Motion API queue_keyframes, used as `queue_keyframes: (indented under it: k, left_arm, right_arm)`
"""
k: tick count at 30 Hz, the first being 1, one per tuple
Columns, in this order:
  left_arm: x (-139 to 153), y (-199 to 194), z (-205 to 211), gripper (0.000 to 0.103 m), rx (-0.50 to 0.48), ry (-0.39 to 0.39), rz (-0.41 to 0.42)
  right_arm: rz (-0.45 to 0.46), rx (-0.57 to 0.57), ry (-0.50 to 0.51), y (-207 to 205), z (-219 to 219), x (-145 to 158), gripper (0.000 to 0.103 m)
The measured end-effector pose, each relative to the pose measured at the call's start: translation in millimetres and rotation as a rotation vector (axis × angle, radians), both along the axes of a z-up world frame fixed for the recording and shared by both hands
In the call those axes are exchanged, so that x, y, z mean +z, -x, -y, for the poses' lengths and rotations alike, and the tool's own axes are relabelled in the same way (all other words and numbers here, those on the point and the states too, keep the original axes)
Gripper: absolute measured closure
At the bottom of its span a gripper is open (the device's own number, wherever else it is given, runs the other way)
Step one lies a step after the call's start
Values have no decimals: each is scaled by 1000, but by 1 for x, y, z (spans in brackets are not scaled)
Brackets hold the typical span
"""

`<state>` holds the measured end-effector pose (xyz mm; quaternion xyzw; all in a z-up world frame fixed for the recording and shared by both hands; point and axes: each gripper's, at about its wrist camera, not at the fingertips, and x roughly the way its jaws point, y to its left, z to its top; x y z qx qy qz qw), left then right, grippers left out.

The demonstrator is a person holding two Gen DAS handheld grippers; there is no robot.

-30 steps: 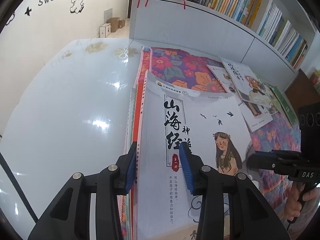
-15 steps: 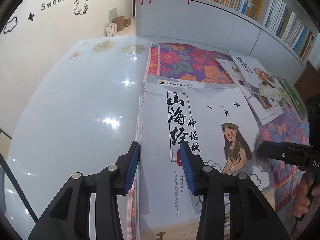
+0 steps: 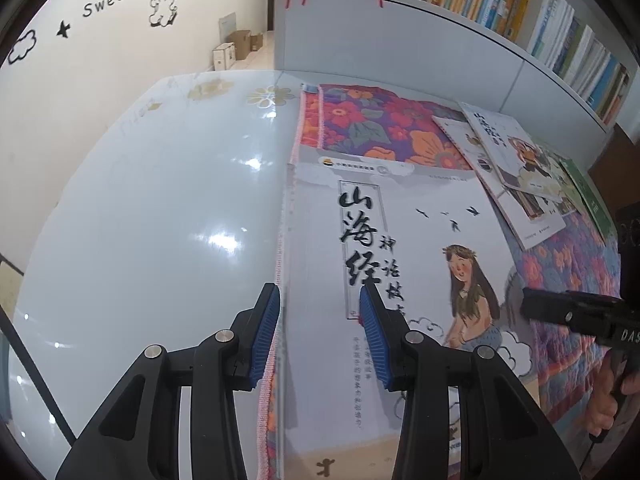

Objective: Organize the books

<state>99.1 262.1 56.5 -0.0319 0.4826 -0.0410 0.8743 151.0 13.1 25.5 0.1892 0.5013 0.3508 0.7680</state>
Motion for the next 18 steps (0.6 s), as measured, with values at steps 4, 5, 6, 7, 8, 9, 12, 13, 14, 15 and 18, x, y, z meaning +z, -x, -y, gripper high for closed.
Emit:
queue_keyframes:
  k: [4, 5, 6, 7, 8, 9, 12, 13, 14, 15, 18]
  left_arm:
    - [0, 1, 3, 62, -6, -20, 2]
    - [0, 1, 3, 62, -6, -18, 2]
    - [0, 0, 2, 62, -6, -17, 2]
    - [0, 0, 2, 62, -6, -18, 2]
    - [0, 0, 2, 62, -6, -18, 3]
    - [-1, 0, 2, 62, -8, -18, 2]
    - [-1, 0, 1, 62, -8, -12, 1]
    - [-1, -1, 0, 62, -4, -12, 2]
    - [-1, -1, -1, 62, 1, -14, 3]
    - [-1, 0, -1, 62, 8, -20, 5]
    - [6, 2, -6, 62, 16, 7, 28]
  right_arm:
    - [40, 28, 57, 12, -13, 5, 80]
    - [57, 31, 78, 15, -16, 8, 80]
    - [68, 37, 95, 17, -19, 9, 80]
    - [75, 42, 106, 18, -20, 10, 80]
    - [75, 44, 107, 19, -21, 10, 79]
    - [69, 45, 105, 19, -21, 9, 79]
    - [49, 42, 82, 17, -18, 5, 80]
    - [40, 39, 68, 16, -16, 3, 80]
    - [36, 34, 61, 15, -14, 3, 80]
    - [35, 28, 59, 14, -12, 3, 80]
    - [36, 8, 48, 16, -1, 5, 80]
